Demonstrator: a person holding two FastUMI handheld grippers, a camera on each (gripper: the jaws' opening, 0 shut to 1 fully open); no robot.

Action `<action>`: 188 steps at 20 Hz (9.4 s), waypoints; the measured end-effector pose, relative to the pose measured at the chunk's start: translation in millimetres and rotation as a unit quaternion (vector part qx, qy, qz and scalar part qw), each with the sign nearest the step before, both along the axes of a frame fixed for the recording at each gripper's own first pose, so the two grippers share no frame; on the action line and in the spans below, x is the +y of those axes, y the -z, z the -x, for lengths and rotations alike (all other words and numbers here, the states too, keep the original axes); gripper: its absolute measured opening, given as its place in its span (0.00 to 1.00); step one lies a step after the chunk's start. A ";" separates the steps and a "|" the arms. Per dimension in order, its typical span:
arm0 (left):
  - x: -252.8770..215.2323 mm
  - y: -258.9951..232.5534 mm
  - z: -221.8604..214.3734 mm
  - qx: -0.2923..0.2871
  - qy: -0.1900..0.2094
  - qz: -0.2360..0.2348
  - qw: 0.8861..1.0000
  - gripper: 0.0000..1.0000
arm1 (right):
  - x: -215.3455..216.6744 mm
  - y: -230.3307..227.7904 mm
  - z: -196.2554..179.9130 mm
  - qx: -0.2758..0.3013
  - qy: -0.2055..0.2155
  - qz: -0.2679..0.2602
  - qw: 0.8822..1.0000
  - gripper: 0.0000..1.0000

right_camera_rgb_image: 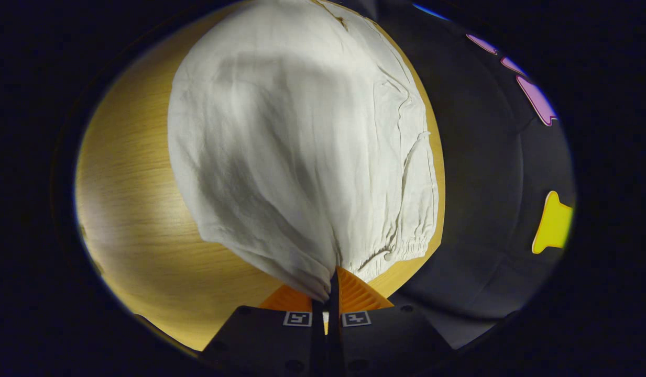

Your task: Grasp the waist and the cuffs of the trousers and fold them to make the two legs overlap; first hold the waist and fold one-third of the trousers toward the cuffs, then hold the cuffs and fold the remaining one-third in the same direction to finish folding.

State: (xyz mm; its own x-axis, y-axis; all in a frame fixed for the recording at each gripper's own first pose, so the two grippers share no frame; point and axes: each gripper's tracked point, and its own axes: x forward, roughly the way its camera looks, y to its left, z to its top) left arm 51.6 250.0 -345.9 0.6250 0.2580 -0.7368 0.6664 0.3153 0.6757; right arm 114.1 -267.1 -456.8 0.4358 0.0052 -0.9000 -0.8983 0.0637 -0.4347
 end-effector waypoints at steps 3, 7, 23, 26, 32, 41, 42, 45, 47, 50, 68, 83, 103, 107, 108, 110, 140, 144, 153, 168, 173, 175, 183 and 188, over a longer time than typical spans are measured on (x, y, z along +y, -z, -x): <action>0.0 13.7 -0.6 0.025 0.017 -0.002 1.000 0.96 | -0.2 -1.3 0.2 -0.005 -0.010 0.004 1.000 0.06; 1.8 17.4 -28.6 0.022 0.056 -0.029 0.998 0.87 | -1.3 -1.0 -0.5 -0.011 -0.022 0.007 1.000 0.06; -12.4 39.6 -78.2 0.006 0.002 0.020 1.000 0.06 | -2.9 -3.5 -6.4 -0.035 0.069 -0.008 0.997 0.06; -14.2 23.2 -79.2 -0.042 -0.042 0.044 0.997 0.05 | 1.5 -16.8 -12.8 -0.055 0.085 -0.019 0.995 0.06; -20.0 -25.1 -95.0 -0.112 -0.068 0.072 0.989 0.05 | 4.7 -55.3 -39.1 -0.103 0.155 -0.062 0.981 0.06; -26.8 -83.1 -155.7 -0.158 -0.028 0.065 0.985 0.05 | 20.6 -102.0 -112.2 -0.150 0.189 -0.111 0.964 0.06; -26.5 -90.2 -166.0 -0.165 -0.025 0.064 0.984 0.05 | 21.6 -105.9 -120.5 -0.153 0.197 -0.116 0.961 0.06; -23.6 -111.1 -202.7 -0.198 -0.021 0.059 0.978 0.05 | 32.3 -117.7 -154.8 -0.174 0.219 -0.149 0.949 0.06; -18.1 -120.8 -232.4 -0.230 -0.037 0.063 0.970 0.05 | 36.9 -110.9 -176.5 -0.179 0.233 -0.158 0.943 0.06; -17.6 -127.2 -276.0 -0.263 -0.073 0.096 0.957 0.05 | 38.9 -96.1 -201.2 -0.183 0.255 -0.168 0.934 0.06; -18.5 -52.7 -393.0 -0.281 -0.185 0.201 0.920 0.58 | 27.4 -40.8 -257.7 -0.111 0.553 -0.328 0.758 0.51; -10.9 -176.1 -246.5 -0.382 -0.273 0.377 0.799 0.97 | -16.4 -89.3 -198.0 -0.157 0.710 -0.450 0.519 0.99; -60.5 -146.4 -154.8 -0.333 -0.326 0.436 0.770 0.97 | -16.2 -17.8 -177.5 -0.201 0.729 -0.412 0.509 0.99; -73.7 -144.0 -154.8 -0.324 -0.327 0.453 0.763 0.97 | -16.5 -20.3 -176.5 -0.205 0.724 -0.403 0.520 0.81; -74.4 -142.1 -154.3 -0.323 -0.329 0.457 0.761 0.97 | -13.3 -20.3 -175.6 -0.200 0.725 -0.404 0.521 0.72; -79.8 -135.2 -154.9 -0.314 -0.332 0.466 0.758 0.97 | -11.2 -16.0 -177.1 -0.196 0.725 -0.407 0.520 0.55; -56.0 -129.2 -178.2 -0.308 -0.321 0.498 0.745 0.98 | 20.2 -134.3 -155.2 -0.205 0.444 -0.569 0.661 0.13; -33.5 -105.9 -214.9 -0.312 -0.335 0.494 0.739 0.98 | 11.1 -140.6 -159.3 -0.197 0.405 -0.560 0.696 0.13; 2.7 -35.4 -309.5 -0.268 -0.407 0.519 0.702 0.96 | 22.7 -128.0 -144.4 -0.097 0.355 -0.564 0.739 0.64; -4.7 34.3 -381.3 -0.228 -0.405 0.487 0.740 0.97 | -6.3 -94.5 -22.0 0.027 0.422 -0.492 0.760 0.99; -19.4 47.3 -382.0 -0.172 -0.379 0.456 0.787 0.59 | -20.2 -100.2 -25.6 0.032 0.429 -0.491 0.757 0.99; -23.9 47.6 -380.6 -0.162 -0.389 0.458 0.783 0.58 | -30.4 -107.3 -30.1 0.023 0.429 -0.493 0.756 0.99; -46.8 49.6 -377.7 -0.145 -0.437 0.499 0.734 0.06 | -68.2 -127.7 -40.8 -0.022 0.431 -0.488 0.759 0.99; -49.2 8.1 -380.6 -0.190 -0.457 0.563 0.662 0.05 | -89.0 -144.7 -51.4 -0.049 0.440 -0.492 0.749 0.99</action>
